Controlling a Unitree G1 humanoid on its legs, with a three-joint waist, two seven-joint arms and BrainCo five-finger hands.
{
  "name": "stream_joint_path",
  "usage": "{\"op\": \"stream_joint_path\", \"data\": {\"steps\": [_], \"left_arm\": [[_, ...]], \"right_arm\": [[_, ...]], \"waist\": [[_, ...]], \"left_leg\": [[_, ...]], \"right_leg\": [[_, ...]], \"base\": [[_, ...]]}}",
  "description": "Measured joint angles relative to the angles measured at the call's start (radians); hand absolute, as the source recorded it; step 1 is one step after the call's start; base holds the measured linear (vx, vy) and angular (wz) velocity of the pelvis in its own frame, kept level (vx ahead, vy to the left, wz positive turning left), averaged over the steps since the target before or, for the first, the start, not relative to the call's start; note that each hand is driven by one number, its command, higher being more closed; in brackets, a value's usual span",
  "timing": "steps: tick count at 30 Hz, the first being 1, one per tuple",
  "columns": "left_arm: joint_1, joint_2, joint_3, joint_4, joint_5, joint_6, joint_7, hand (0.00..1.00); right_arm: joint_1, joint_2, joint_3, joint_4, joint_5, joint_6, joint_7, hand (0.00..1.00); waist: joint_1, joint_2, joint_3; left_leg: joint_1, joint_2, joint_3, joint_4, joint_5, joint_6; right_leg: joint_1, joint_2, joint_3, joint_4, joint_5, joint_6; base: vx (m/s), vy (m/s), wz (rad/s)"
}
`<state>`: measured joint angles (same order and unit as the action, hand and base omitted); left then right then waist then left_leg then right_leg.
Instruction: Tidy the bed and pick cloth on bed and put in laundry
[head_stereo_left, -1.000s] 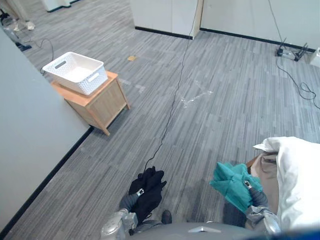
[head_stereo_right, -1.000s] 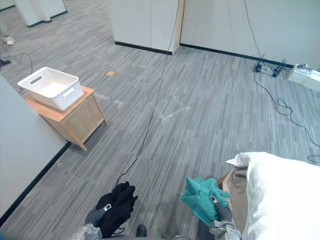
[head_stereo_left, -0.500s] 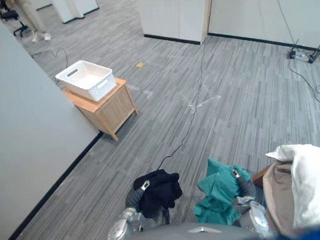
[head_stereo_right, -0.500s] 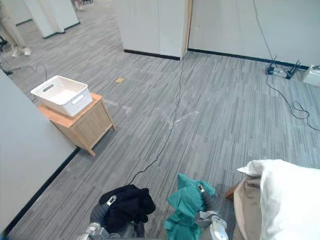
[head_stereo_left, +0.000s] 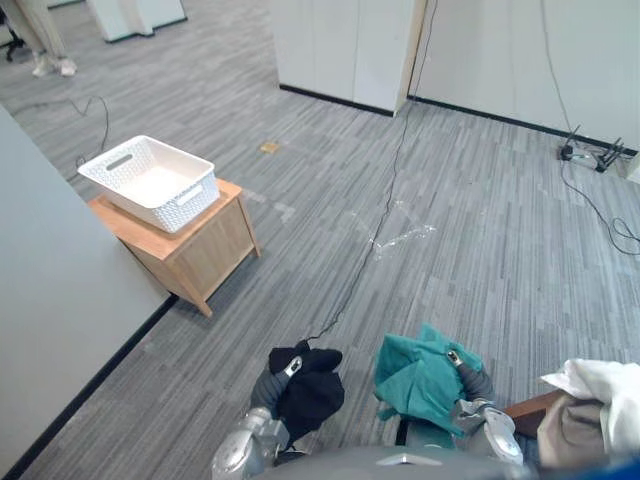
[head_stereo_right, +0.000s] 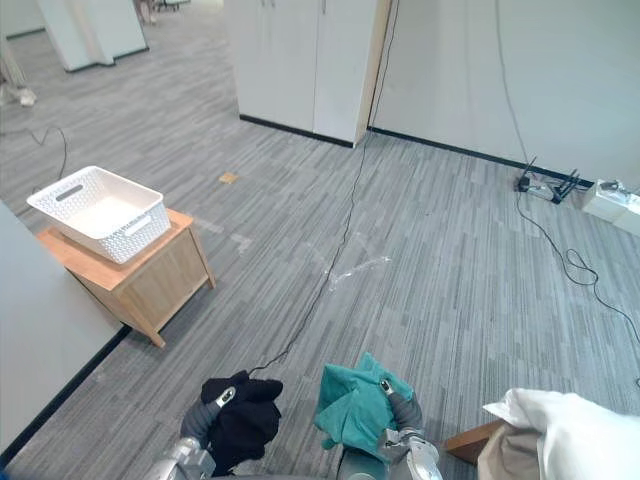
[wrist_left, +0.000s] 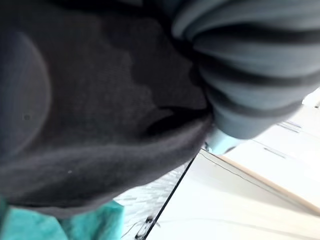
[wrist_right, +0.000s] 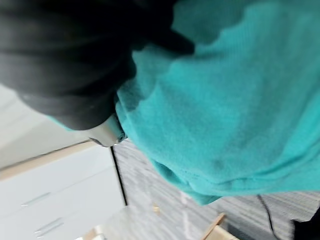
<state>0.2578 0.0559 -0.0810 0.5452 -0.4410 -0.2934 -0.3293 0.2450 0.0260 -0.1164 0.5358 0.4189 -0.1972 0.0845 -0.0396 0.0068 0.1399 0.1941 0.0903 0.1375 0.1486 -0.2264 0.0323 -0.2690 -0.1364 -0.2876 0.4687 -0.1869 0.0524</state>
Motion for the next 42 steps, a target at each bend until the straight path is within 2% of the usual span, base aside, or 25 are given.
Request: {"op": "stream_joint_path", "data": {"steps": [2,3,4,7,9,11,12,13,14,16,18,21,22,23,24,25,26,27,30,32,33,34,36,39,42], "left_arm": [[0.001,-0.001,0.002,-0.002,0.002,0.002,-0.011,1.00],[0.004,-0.004,0.004,0.003,0.004,0.007,-0.013,1.00],[0.011,-0.021,0.001,-0.001,0.017,0.008,-0.017,1.00],[0.015,-0.043,0.001,-0.009,0.023,0.005,-0.016,1.00],[0.022,-0.051,0.001,-0.014,0.022,0.005,-0.017,1.00],[0.039,-0.071,0.004,-0.018,0.021,0.013,-0.020,1.00],[0.059,-0.075,0.004,-0.052,0.014,0.013,-0.023,1.00],[0.065,-0.074,0.006,-0.054,-0.003,0.018,-0.029,1.00],[0.091,-0.083,0.003,-0.051,-0.007,0.018,-0.040,1.00],[0.098,-0.090,-0.005,-0.051,-0.007,0.018,-0.050,1.00],[0.090,-0.081,-0.023,-0.063,-0.002,0.013,-0.057,1.00],[0.085,-0.086,-0.036,-0.072,-0.014,0.013,-0.050,1.00],[0.081,-0.086,-0.038,-0.073,-0.020,0.013,-0.043,1.00],[0.070,-0.085,-0.046,-0.073,-0.022,0.015,-0.020,1.00],[0.068,-0.085,-0.048,-0.073,-0.022,0.015,-0.017,1.00],[0.059,-0.078,-0.067,-0.071,-0.031,0.015,-0.010,1.00],[0.053,-0.066,-0.075,-0.068,-0.043,0.018,-0.008,1.00],[0.038,-0.061,-0.082,-0.053,-0.043,0.021,-0.003,1.00],[-0.010,-0.051,-0.109,-0.043,-0.049,0.023,0.011,1.00],[0.000,-0.047,-0.109,-0.043,-0.050,0.023,0.016,1.00],[0.006,-0.042,-0.109,-0.044,-0.049,0.023,0.024,1.00],[0.002,-0.040,-0.109,-0.045,-0.049,0.023,0.028,1.00],[0.007,-0.024,-0.113,-0.049,-0.048,0.027,0.040,1.00],[-0.012,-0.005,-0.112,-0.073,-0.050,0.061,0.078,1.00],[-0.032,0.003,-0.112,-0.078,-0.049,0.093,0.077,1.00]], "right_arm": [[0.013,0.000,0.000,-0.039,0.017,0.000,-0.019,1.00],[0.026,0.002,0.000,-0.060,0.030,0.000,-0.021,1.00],[0.016,-0.004,-0.005,-0.090,0.036,0.001,-0.021,1.00],[0.035,0.011,-0.007,-0.189,0.040,0.006,-0.007,1.00],[0.044,0.017,0.008,-0.216,0.040,0.008,0.008,1.00],[0.025,0.019,0.010,-0.236,0.038,0.031,0.032,1.00],[0.038,0.022,0.011,-0.266,0.034,0.038,0.046,1.00],[0.049,0.019,0.018,-0.267,0.024,0.062,0.069,1.00],[0.051,0.004,0.020,-0.254,0.005,0.086,0.073,1.00],[0.041,-0.004,0.016,-0.253,-0.011,0.095,0.075,1.00],[0.001,-0.022,0.012,-0.197,-0.011,0.107,0.085,1.00],[-0.063,-0.060,0.021,-0.149,-0.011,0.133,0.101,1.00],[-0.076,-0.066,0.025,-0.145,-0.011,0.136,0.103,1.00],[-0.096,-0.065,0.019,-0.127,-0.011,0.137,0.104,1.00],[-0.096,-0.065,0.018,-0.126,-0.010,0.136,0.104,1.00],[-0.094,-0.063,0.017,-0.123,-0.011,0.136,0.103,1.00],[-0.085,-0.061,0.020,-0.115,-0.011,0.136,0.103,1.00],[-0.081,-0.036,0.018,-0.093,-0.011,0.134,0.099,1.00],[-0.078,-0.036,0.015,-0.064,-0.028,0.132,0.087,1.00],[-0.074,-0.024,0.015,-0.066,-0.050,0.132,0.081,1.00],[-0.060,-0.026,0.017,-0.069,-0.050,0.132,0.081,1.00],[-0.052,-0.026,0.032,-0.070,-0.051,0.132,0.081,1.00],[-0.040,-0.027,0.045,-0.083,-0.051,0.132,0.083,1.00],[0.012,-0.028,0.049,-0.122,-0.049,0.122,0.094,1.00],[0.069,-0.029,0.046,-0.139,-0.034,0.099,0.106,1.00]], "waist": [[0.000,-0.009,0.009],[0.006,0.005,0.023],[0.024,0.052,0.031],[0.018,0.048,0.037],[0.024,0.039,0.033],[0.035,0.087,0.027],[0.027,0.057,0.023],[0.028,0.057,0.031],[0.038,0.060,0.021],[0.038,0.044,0.026],[0.052,0.021,0.045],[0.062,0.026,0.049],[0.061,0.026,0.049],[0.061,0.035,0.045],[0.062,0.039,0.044],[0.064,0.045,0.042],[0.081,0.036,0.040],[0.080,0.005,0.035],[0.082,-0.010,0.033],[0.084,-0.016,0.029],[0.080,-0.016,0.025],[0.085,-0.028,0.022],[0.077,-0.024,0.020],[0.026,-0.025,0.017],[-0.001,-0.014,0.023]], "left_leg": [[0.051,0.008,-0.012,0.001,-0.051,-0.071],[0.085,0.028,-0.010,0.016,-0.097,-0.111],[0.086,0.072,0.004,0.037,-0.102,-0.111],[0.108,0.105,0.008,0.099,-0.068,-0.119],[0.089,0.127,-0.021,0.205,-0.052,-0.105],[-0.030,0.211,-0.076,0.425,0.013,-0.048],[-0.112,0.206,-0.104,0.609,0.070,-0.051],[-0.180,0.235,-0.142,0.772,0.189,-0.063],[-0.240,0.241,-0.146,0.870,0.209,-0.052],[-0.313,0.211,-0.137,0.938,0.142,-0.052],[-0.386,0.096,-0.069,0.852,0.032,-0.068],[-0.395,-0.044,0.026,0.474,-0.004,-0.076],[-0.399,-0.072,0.051,0.351,0.020,-0.070],[-0.405,-0.114,0.090,0.042,0.164,-0.062],[-0.411,-0.114,0.096,0.014,0.181,-0.060],[-0.430,-0.112,0.104,-0.023,0.265,-0.031],[-0.429,-0.117,0.110,-0.013,0.331,0.052],[-0.416,-0.151,0.119,-0.017,0.312,0.093],[-0.381,-0.179,0.100,0.005,0.250,0.139],[-0.305,-0.192,0.091,0.004,0.197,0.140],[-0.248,-0.192,0.068,-0.010,0.157,0.135],[-0.196,-0.200,0.053,-0.026,0.126,0.133],[-0.121,-0.199,0.012,-0.044,0.087,0.130],[-0.046,-0.190,-0.105,-0.053,0.043,0.124],[0.016,-0.145,-0.220,-0.033,-0.003,0.109]], "right_leg": [[0.020,-0.017,0.000,-0.268,0.202,0.007],[0.055,0.009,-0.022,-0.274,0.298,-0.090],[0.055,0.043,-0.032,-0.224,0.255,-0.105],[0.037,0.035,-0.047,-0.047,0.087,-0.109],[0.054,0.059,-0.057,-0.035,0.041,-0.128],[0.112,0.111,-0.099,-0.059,-0.012,-0.092],[0.118,0.087,-0.062,0.074,-0.069,-0.085],[0.165,0.116,-0.042,0.051,-0.159,-0.106],[0.202,0.132,-0.046,0.014,-0.165,-0.119],[0.245,0.132,-0.038,-0.027,-0.164,-0.125],[0.339,0.100,-0.022,-0.140,-0.130,-0.158],[0.458,0.074,-0.008,-0.254,-0.101,-0.138],[0.485,0.073,-0.006,-0.277,-0.098,-0.133],[0.539,0.093,0.003,-0.338,-0.089,-0.110],[0.546,0.099,0.004,-0.347,-0.089,-0.104],[0.578,0.116,0.012,-0.376,-0.097,-0.082],[0.608,0.115,0.023,-0.396,-0.106,-0.066],[0.624,0.087,0.024,-0.401,-0.098,-0.047],[0.591,0.049,0.044,-0.268,-0.027,0.035],[0.517,0.017,0.055,-0.007,0.048,0.071],[0.447,-0.005,0.059,0.186,0.159,0.100],[0.357,-0.050,0.058,0.404,0.166,0.087],[0.218,-0.078,0.053,0.586,0.059,0.016],[0.044,-0.079,0.053,0.524,-0.038,0.012],[-0.029,-0.069,0.035,0.244,-0.050,0.017]], "base": [[0.45,-0.307,0.51],[0.43,-0.300,-0.03],[0.40,-0.287,-0.12],[0.32,-0.283,0.15],[0.21,-0.270,-0.11],[0.30,-0.254,-0.21],[0.37,-0.159,0.01],[0.41,-0.151,-0.07],[0.33,-0.131,-0.11],[0.31,-0.084,0.01],[0.38,-0.103,0.03],[0.44,-0.016,-0.22],[0.58,0.047,-0.24],[0.49,0.043,-0.19],[0.50,0.065,-0.22],[0.32,0.081,-0.24],[0.55,0.108,-0.09],[0.66,0.129,0.06],[0.52,0.123,0.27],[0.56,0.160,0.25],[0.63,0.130,0.27],[0.53,0.078,0.29],[0.53,0.040,0.45],[0.46,-0.078,1.14],[0.49,-0.204,1.20]]}}
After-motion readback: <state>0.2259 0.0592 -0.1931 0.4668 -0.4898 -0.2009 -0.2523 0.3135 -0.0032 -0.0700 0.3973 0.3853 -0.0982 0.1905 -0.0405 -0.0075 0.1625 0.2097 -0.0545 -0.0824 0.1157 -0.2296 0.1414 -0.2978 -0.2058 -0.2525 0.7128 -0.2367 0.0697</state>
